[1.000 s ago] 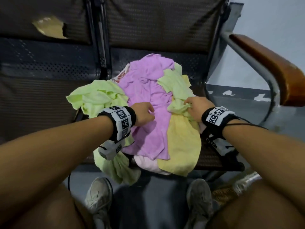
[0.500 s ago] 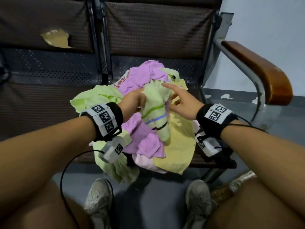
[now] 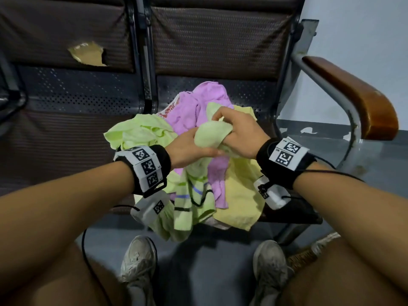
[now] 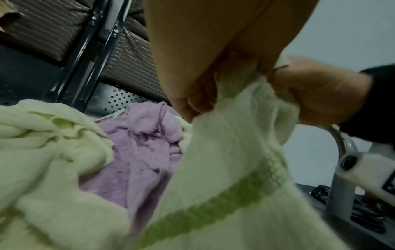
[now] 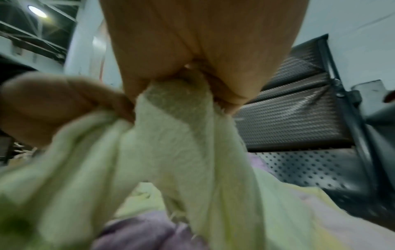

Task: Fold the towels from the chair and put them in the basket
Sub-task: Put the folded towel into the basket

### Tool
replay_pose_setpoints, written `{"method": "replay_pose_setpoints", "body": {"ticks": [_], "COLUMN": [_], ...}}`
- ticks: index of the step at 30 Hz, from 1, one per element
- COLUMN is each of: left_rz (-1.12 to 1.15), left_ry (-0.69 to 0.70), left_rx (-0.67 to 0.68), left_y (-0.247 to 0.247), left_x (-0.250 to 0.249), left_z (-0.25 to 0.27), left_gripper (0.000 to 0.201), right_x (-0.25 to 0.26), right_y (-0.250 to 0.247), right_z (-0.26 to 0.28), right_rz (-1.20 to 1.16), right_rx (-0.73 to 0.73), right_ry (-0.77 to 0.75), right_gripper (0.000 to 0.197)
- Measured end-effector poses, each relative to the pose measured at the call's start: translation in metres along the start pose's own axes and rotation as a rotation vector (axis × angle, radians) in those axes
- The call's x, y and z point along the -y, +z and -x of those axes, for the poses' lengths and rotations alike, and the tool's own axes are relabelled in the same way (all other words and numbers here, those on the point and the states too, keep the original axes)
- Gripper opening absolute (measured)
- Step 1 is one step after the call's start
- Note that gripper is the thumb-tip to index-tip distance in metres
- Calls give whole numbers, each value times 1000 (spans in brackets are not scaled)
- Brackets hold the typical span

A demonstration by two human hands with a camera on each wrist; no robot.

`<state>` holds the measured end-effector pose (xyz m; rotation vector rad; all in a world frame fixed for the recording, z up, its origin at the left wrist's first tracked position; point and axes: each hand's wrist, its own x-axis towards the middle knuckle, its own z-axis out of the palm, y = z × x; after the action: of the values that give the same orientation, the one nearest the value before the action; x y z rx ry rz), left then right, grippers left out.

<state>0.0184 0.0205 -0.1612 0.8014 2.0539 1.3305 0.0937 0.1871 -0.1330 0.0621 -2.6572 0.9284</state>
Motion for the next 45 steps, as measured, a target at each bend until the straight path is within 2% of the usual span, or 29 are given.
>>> {"method": "replay_pose_setpoints", "body": {"ticks": [2,5,7,8,9,10,13,16,18,19,20,22,23,25,27,28,29,31,34,36,39,42,45], "left_rz": [-25,36,2,-46,-128,-233,-453,-288,-218,-278,-372,-518,-532,-525,-479,-431,-353,-85,374,506,618,650,651], "left_ry": [8,-63,-43,-30,-29,-11,54,42,44,54,77,64,43,13,-21,-55,-90,-138,-157,-152,-120,-111,-129], "left_rx": [-147,-304,-366,-397,-425,-445,-449,-306,-180,-140,-141,-251,-310,-380,-428,-456,-487,-526,-549,-599,-647,-642,-625], "left_y": [1,-8,-18,-23,-27,-29,-25,-12,-3,1,3,1,-2,-9,-16,-19,-21,-25,-30,-35,-45,-50,-45], "left_x": [-4,-6,-4,-2,0,3,3,-3,-6,-7,-4,-3,-4,-6,-9,-10,-12,-14,-23,-33,-43,-44,-47], "left_z": [-5,-9,-10,-10,-10,-11,-12,-12,-10,-10,-13,-18,-20,-25,-31,-34,-36,-39,-39,-38,-34,-29,-25], "left_gripper": [5,17,11,7,13,18,13,14,41,48,42,10,10,8,14,21,27,38,45,43,34,25,18], "right_x": [-5,-25,-37,-41,-41,-40,-24,-12,-8,-7,-7,-10,-14,-27,-42,-48,-53,-57,-48,-36,-22,-6,6], "right_y": [1,-3,-6,-6,-7,-7,-7,-8,-9,-10,-11,-13,-15,-16,-17,-19,-21,-28,-35,-36,-35,-32,-23], "right_z": [0,4,8,9,9,7,-3,-8,-6,-4,-3,-1,-1,2,3,4,3,-3,-15,-21,-18,-1,11], "right_rz": [-39,-36,130,190,215,207,115,41,50,47,37,11,32,225,435,450,427,352,215,152,114,61,188], "right_rx": [44,235,349,355,317,251,51,-14,-11,-8,-6,2,28,143,253,261,241,110,-100,-118,-61,119,275], "right_ry": [64,325,359,352,328,289,216,121,40,14,1,7,31,99,197,255,313,379,319,227,100,4,-78], "right_gripper": [31,27,32,39,44,48,55,40,26,23,21,22,25,30,19,21,29,37,17,2,19,31,34]}}
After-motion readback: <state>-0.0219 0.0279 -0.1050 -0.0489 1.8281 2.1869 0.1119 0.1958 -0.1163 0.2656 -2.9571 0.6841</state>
